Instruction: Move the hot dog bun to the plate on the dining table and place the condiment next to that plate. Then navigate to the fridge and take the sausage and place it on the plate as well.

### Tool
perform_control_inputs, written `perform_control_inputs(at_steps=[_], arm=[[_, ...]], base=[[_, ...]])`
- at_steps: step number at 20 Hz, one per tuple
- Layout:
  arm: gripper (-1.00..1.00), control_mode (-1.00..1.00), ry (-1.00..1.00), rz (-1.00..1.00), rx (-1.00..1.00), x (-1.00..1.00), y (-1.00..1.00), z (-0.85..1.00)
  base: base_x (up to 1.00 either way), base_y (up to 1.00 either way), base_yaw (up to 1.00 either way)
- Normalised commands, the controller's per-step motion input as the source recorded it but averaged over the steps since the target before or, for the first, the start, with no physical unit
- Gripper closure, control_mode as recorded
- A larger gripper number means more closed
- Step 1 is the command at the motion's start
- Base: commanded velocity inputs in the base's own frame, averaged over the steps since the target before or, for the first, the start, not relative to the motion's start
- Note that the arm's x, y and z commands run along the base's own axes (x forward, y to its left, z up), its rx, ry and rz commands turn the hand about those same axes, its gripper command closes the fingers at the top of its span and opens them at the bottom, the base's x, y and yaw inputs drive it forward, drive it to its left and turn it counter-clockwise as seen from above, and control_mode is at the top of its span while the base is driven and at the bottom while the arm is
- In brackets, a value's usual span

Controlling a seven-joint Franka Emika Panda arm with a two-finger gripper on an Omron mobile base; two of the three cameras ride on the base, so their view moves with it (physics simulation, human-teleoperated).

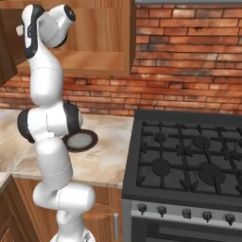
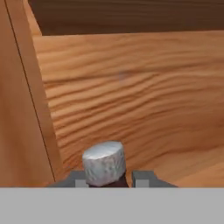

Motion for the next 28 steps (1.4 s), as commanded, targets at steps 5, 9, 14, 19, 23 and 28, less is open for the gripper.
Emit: perform_control_inputs(at_steps=[5, 9, 14, 19, 23, 28], arm=[[1.0, -1.0, -0.12, -0.03, 0.07, -0.99, -0.94, -0.18], [1.0, -1.0, -0.14, -0.05, 0.11, -1.0, -0.94, -0.41], [1.0, -1.0, -0.13, -0.09, 0.06, -1.0, -0.63, -0.38], [1.0, -1.0, -0.01, -0.16, 0.0, -1.0, -0.33, -0.35], [1.0, -1.0, 0.08, -0.19, 0.0, -0.86, -0.09, -0.35], [1.0, -1.0, 0.23, -0.19, 0.0, -0.53, -0.38, -0.5]], base=[[0.0, 0.0, 0.0], [0.0, 0.0, 0.0], [0.0, 0.0, 0.0], [0.0, 0.0, 0.0], [0.0, 0.0, 0.0], [0.0, 0.0, 0.0]])
